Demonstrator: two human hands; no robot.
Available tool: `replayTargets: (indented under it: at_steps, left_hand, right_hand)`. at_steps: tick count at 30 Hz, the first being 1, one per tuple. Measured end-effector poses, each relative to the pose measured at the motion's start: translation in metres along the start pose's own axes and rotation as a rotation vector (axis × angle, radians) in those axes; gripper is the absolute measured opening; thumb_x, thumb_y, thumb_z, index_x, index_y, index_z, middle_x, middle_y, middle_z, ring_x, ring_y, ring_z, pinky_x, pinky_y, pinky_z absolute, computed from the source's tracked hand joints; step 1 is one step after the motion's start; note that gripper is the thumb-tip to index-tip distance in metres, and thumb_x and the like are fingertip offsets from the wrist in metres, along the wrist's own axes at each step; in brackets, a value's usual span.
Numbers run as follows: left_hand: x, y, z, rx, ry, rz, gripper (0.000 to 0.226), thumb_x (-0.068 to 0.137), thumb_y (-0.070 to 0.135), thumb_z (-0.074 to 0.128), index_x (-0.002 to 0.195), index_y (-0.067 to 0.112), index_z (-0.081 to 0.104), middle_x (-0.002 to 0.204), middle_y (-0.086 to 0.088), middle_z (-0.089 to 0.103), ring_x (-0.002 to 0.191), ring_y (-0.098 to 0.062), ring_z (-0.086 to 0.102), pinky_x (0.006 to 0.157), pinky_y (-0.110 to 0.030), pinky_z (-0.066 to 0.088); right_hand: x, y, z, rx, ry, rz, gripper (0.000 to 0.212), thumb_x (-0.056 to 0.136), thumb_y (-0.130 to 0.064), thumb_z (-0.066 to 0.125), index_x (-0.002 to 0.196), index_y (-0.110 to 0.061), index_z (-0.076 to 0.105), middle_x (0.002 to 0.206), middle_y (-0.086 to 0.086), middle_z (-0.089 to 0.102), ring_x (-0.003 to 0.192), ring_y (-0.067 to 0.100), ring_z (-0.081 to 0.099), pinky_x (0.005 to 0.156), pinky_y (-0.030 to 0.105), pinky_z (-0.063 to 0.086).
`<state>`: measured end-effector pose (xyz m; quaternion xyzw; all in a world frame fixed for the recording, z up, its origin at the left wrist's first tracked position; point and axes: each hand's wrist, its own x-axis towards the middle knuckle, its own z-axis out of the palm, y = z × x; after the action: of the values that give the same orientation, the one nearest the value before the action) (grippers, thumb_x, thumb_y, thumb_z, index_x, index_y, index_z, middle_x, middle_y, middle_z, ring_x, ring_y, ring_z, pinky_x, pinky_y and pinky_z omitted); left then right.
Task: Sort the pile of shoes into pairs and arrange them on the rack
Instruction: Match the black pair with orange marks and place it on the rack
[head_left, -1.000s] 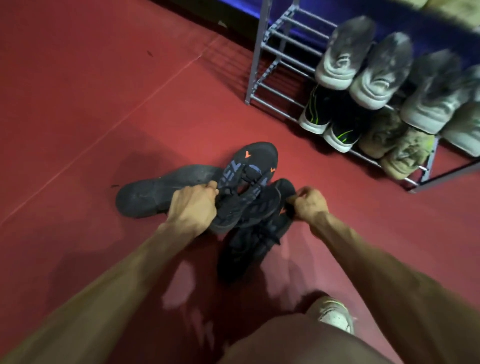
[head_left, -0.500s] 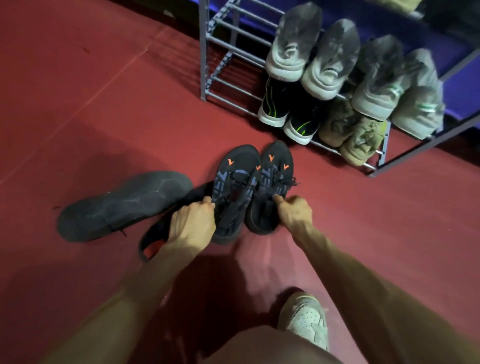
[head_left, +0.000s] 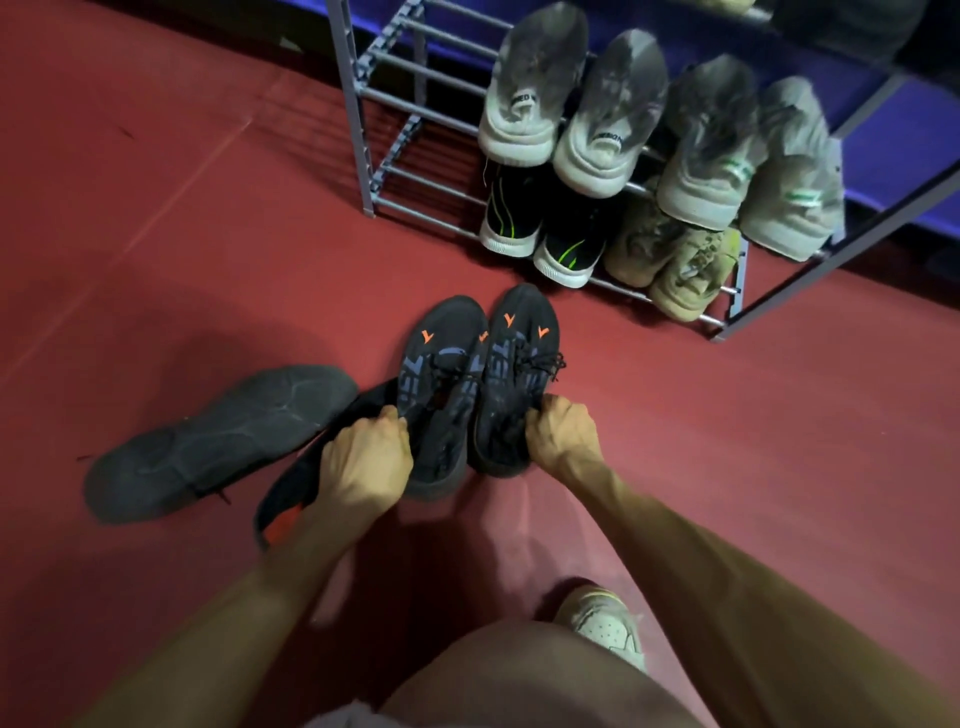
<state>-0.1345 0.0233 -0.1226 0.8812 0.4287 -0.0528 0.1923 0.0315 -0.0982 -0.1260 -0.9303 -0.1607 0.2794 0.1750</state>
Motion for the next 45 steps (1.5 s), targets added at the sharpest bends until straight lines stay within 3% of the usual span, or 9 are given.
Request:
replayTargets:
  at_steps: [7,11,15,21,29,32,37,42,45]
  left_hand:
    - [-0.007,0.02,-0.036,-0.091,0.161,0.016,0.032,0.102,0.025,0.03,0.101,0.006,0.056,0.09,-0.02,0.07,0.088,-0.041,0.065,0.071,-0.044,0.046]
    - [-0.013,0.023,-0.071,-0.159,0.265,-0.001,0.031,0.101,0.025,0.032,0.095,0.006,0.055,0.086,-0.023,0.069,0.085,-0.043,0.065,0.07,-0.044,0.046]
    - [-0.024,0.017,-0.117,-0.147,0.358,0.002,0.029,0.1,0.027,0.031,0.091,0.009,0.053,0.083,-0.019,0.07,0.081,-0.042,0.066,0.068,-0.042,0.046]
    - [-0.028,0.015,-0.202,-0.132,0.498,0.065,0.028,0.1,0.027,0.031,0.089,0.012,0.052,0.079,-0.016,0.071,0.076,-0.04,0.066,0.065,-0.041,0.047]
    - [-0.022,0.038,-0.3,-0.179,0.673,0.174,0.026,0.099,0.03,0.035,0.086,0.012,0.05,0.083,-0.021,0.069,0.079,-0.045,0.064,0.067,-0.042,0.045]
    - [-0.013,0.057,-0.325,-0.189,0.705,0.215,0.026,0.098,0.03,0.039,0.086,0.011,0.052,0.084,-0.025,0.068,0.082,-0.048,0.062,0.067,-0.043,0.044]
    - [0.011,0.106,-0.342,-0.218,0.648,0.299,0.028,0.096,0.034,0.04,0.077,0.015,0.047,0.085,-0.029,0.065,0.084,-0.051,0.06,0.069,-0.045,0.045]
    - [0.029,0.168,-0.34,-0.252,0.604,0.416,0.034,0.095,0.033,0.039,0.064,0.019,0.034,0.083,-0.029,0.064,0.085,-0.05,0.059,0.069,-0.044,0.044]
    - [0.042,0.203,-0.345,-0.283,0.597,0.503,0.036,0.094,0.034,0.038,0.062,0.018,0.035,0.081,-0.03,0.063,0.083,-0.05,0.059,0.068,-0.044,0.042]
  right_hand:
    - [-0.027,-0.012,-0.05,-0.115,0.108,-0.28,0.022,0.093,-0.026,0.04,0.09,-0.012,0.057,0.097,0.024,0.067,0.092,0.047,0.06,0.068,0.037,0.039]
    - [-0.048,-0.035,-0.093,-0.141,0.102,-0.354,0.017,0.094,-0.026,0.041,0.078,-0.021,0.046,0.095,0.022,0.068,0.092,0.045,0.059,0.066,0.034,0.034]
    - [-0.07,-0.067,-0.13,-0.121,0.142,-0.438,0.028,0.093,-0.02,0.046,0.065,-0.018,0.041,0.09,0.023,0.067,0.088,0.043,0.057,0.063,0.033,0.031]
    - [-0.107,-0.134,-0.17,-0.022,0.249,-0.548,0.034,0.093,-0.017,0.048,0.061,-0.013,0.038,0.059,0.009,0.048,0.067,0.036,0.046,0.063,0.04,0.033]
    - [-0.136,-0.181,-0.235,0.12,0.533,-0.679,0.031,0.093,-0.023,0.05,0.065,-0.011,0.04,0.06,0.008,0.051,0.067,0.032,0.048,0.06,0.035,0.023]
    - [-0.139,-0.186,-0.263,0.201,0.585,-0.673,0.028,0.091,-0.022,0.049,0.066,-0.01,0.046,0.062,0.006,0.056,0.065,0.026,0.049,0.06,0.036,0.025]
    - [-0.135,-0.164,-0.308,0.337,0.623,-0.596,0.036,0.091,-0.02,0.05,0.058,-0.015,0.035,0.054,-0.003,0.04,0.061,0.02,0.039,0.062,0.039,0.036]
    - [-0.117,-0.121,-0.347,0.405,0.698,-0.487,0.03,0.089,-0.02,0.048,0.067,0.0,0.044,0.06,0.015,0.053,0.059,0.024,0.043,0.058,0.034,0.037]
    - [-0.107,-0.101,-0.38,0.395,0.756,-0.412,0.028,0.087,-0.02,0.045,0.065,-0.003,0.046,0.059,0.007,0.051,0.058,0.02,0.041,0.056,0.033,0.036]
